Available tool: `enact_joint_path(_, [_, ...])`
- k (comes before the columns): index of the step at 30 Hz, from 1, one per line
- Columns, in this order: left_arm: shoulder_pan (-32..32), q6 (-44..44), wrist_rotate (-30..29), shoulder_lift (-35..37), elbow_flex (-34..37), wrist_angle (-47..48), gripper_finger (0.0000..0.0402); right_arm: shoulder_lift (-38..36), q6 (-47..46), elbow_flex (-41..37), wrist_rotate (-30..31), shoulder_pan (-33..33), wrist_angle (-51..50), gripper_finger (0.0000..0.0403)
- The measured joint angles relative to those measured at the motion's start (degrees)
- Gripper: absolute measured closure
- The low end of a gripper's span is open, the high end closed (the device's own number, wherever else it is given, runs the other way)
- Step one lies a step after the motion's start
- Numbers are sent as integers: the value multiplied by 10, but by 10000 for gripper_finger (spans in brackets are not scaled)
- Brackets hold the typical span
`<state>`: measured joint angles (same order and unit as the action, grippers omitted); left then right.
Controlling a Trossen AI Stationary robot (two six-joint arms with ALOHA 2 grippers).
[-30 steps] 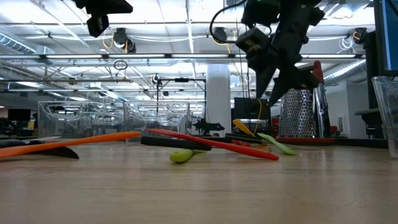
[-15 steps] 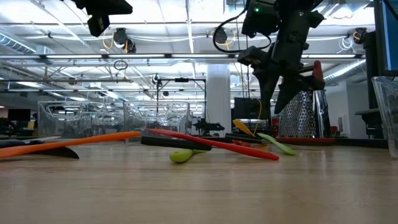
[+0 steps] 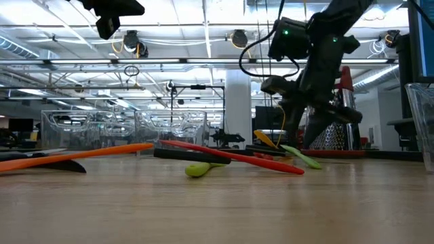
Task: Pick & Place Kitchen Items
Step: Put the green spatula into the left transparent bin
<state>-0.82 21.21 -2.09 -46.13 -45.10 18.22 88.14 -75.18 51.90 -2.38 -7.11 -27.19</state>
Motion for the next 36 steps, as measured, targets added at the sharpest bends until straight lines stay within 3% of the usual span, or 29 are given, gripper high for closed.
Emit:
enact_joint_path(5, [0,-1,0,0,0,0,376,0,-7,-25,27,0,9,268])
enact_joint_path(13, [0,-5,-6,0,0,0,391,0,-25,-59,43,0,103,268])
enact_joint_path(20, [0,-5,-9,0,0,0,399,0,-37,-72,71,0,103,268])
enact_joint_path(29, [0,-5,-9,0,0,0,374,-3,-59,-111,86,0,155,268])
enact_joint_path(36, [0,-4,-9,0,0,0,385,-2,-67,-120,101,1,162,273])
